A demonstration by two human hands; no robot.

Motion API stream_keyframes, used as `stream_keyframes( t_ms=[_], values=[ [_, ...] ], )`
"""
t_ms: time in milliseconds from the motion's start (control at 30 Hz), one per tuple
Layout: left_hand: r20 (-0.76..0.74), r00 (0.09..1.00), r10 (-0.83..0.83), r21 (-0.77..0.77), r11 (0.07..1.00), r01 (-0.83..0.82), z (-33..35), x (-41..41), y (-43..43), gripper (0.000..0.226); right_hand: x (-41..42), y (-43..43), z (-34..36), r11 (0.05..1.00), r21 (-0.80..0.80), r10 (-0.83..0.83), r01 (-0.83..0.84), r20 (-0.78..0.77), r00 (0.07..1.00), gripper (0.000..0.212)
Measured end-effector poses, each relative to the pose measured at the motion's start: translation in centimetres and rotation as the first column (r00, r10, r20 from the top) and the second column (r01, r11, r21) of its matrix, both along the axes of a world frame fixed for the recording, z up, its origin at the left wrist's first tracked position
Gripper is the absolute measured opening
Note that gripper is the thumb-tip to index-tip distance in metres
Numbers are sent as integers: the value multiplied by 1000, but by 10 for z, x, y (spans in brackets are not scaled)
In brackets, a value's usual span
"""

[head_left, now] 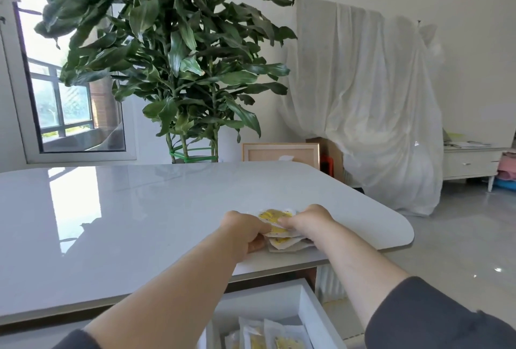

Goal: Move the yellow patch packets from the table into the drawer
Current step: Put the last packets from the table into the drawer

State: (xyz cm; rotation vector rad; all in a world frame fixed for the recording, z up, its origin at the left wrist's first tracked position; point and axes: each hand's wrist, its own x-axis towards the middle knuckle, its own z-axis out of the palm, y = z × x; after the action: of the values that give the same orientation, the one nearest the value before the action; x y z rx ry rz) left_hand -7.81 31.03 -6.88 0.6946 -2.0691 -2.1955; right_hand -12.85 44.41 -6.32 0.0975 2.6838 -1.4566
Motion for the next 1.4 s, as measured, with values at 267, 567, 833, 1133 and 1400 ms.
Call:
stream_keyframes(
  t_ms=[267, 567, 833, 1133, 1400],
  values=[
    [21, 1000, 11, 57, 998, -12, 4, 3, -4, 12, -14, 21, -8, 980, -196, -36, 45, 52, 998, 33],
    [49, 999, -12, -14, 1000, 13, 8, 0, 4, 23, -27, 26, -12, 949, -298, -64, 99, 127, 990, 21],
    [102, 993, -59, 144, 989, 44, 13, 8, -15, 20, -14, 28, -1, 882, -436, -115, 175, 162, 980, 21],
    [107, 994, -24, 94, 995, 14, 23, 15, -10, 10, -20, 27, -11, 939, -344, 35, 0, 95, 995, 34],
    [82, 993, -79, 106, 992, 70, 23, 20, -21, 11, -20, 34, -13, 916, -401, 30, -5, 56, 998, 19]
  ],
)
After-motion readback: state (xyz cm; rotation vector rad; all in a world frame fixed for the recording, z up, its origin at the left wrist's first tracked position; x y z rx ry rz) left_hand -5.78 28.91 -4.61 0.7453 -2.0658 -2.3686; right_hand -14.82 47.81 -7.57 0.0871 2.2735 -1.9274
